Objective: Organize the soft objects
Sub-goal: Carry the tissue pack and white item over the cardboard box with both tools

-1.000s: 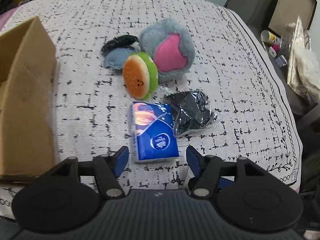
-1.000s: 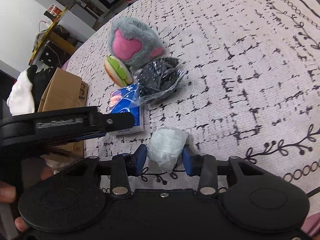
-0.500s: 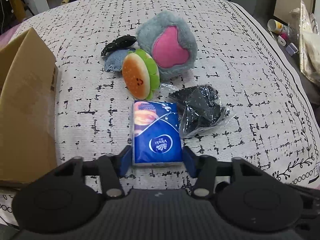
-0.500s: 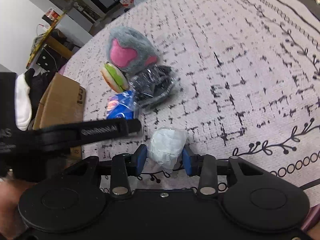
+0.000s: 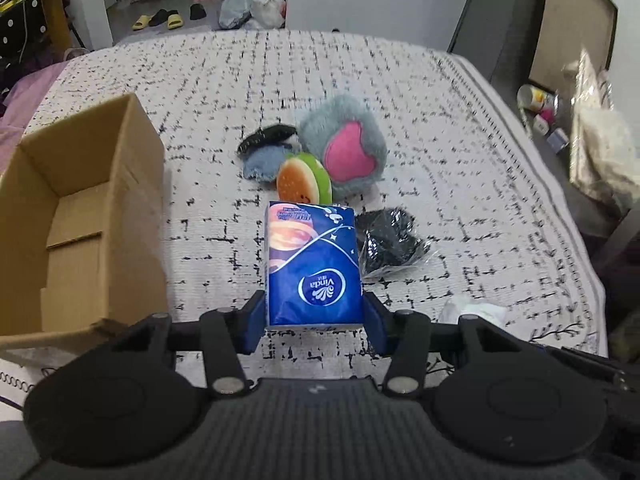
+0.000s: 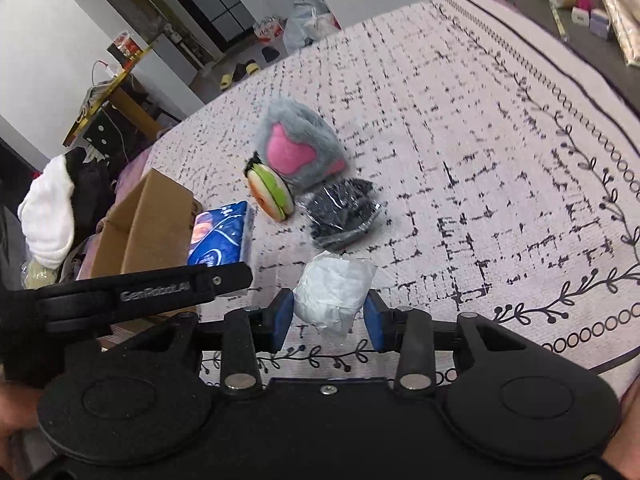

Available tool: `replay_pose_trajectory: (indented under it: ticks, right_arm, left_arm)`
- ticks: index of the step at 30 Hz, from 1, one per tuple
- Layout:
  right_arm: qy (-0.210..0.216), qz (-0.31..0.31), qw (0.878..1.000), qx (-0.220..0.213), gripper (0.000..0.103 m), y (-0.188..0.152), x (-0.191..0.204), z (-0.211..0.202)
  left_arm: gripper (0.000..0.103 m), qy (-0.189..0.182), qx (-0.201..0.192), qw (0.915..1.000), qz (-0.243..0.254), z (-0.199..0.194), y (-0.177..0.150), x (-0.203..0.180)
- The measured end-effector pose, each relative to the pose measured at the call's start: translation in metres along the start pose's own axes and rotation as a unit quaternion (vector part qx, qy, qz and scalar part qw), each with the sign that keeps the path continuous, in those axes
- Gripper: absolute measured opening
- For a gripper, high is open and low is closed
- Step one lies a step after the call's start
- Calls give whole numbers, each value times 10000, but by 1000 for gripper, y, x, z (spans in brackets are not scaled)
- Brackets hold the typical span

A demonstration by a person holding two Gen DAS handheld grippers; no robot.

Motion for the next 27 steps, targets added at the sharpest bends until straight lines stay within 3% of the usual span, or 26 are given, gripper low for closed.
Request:
replay_pose_trajectory:
  ticks: [15,27]
  right_arm:
    - [-42,-485,9972,-562,38,7,55,-29]
    - [202,-901,9927,-781,38,12,103,-28]
  left_arm:
    - [49,-290,-583,9975,-278,-65,8,41]
    - [50,-227,-895,9943,-534,-92,16,91]
Point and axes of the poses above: each gripper's, at about its wrist camera, not at the fingertips, and z roughly the way its jaws point, x to its left, y to its top, the point moved 3 cm from there along z, roughly the way its jaws point, and after that the axes turned 7 degrees about y, right-handed, at the moved point
